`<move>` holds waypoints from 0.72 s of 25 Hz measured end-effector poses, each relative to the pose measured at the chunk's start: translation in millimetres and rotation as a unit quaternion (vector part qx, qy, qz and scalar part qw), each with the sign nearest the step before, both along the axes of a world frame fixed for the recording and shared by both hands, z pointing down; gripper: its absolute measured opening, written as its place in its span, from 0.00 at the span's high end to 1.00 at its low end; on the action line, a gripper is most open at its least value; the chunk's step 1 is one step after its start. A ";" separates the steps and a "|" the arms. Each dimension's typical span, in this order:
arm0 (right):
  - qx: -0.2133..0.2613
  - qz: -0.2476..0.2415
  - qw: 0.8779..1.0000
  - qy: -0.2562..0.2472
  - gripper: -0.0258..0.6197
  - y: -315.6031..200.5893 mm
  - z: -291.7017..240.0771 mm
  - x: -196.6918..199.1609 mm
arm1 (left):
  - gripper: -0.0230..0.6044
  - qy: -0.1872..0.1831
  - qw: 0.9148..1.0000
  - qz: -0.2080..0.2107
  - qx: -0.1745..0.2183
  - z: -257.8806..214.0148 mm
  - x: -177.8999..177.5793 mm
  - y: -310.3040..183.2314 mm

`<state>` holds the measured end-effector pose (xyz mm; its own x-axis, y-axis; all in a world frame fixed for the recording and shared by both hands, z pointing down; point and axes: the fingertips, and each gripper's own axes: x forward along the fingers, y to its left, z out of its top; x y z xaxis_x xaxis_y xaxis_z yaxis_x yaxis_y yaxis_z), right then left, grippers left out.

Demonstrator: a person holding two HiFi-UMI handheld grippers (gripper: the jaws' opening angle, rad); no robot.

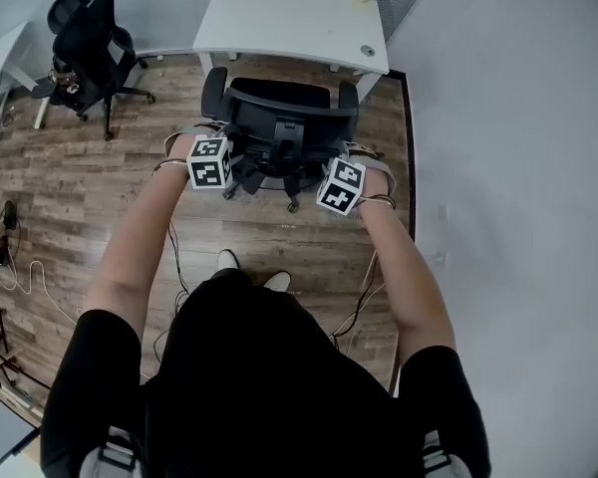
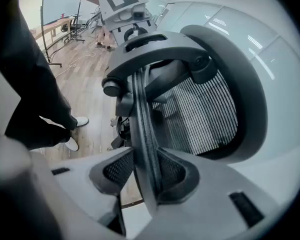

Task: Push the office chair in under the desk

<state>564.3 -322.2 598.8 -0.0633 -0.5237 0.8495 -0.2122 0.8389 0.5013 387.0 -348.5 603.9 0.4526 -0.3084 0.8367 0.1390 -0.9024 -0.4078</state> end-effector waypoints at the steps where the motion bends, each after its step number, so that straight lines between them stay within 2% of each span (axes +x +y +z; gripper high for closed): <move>1: 0.002 0.000 1.000 0.000 0.75 -4.2 0.4 1.3 | 0.78 0.000 1.000 0.000 0.001 0.3 1.5 -4.4; 18: -0.018 0.027 0.999 0.006 0.75 -69.6 2.6 17.4 | 0.78 0.013 1.000 0.012 0.016 -1.1 15.3 -67.0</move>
<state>581.7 -391.8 601.4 -0.0261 -0.4949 0.8685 -0.2527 0.8439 0.4733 402.4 -415.4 602.8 0.4821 -0.3228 0.8145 0.1496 -0.8857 -0.4396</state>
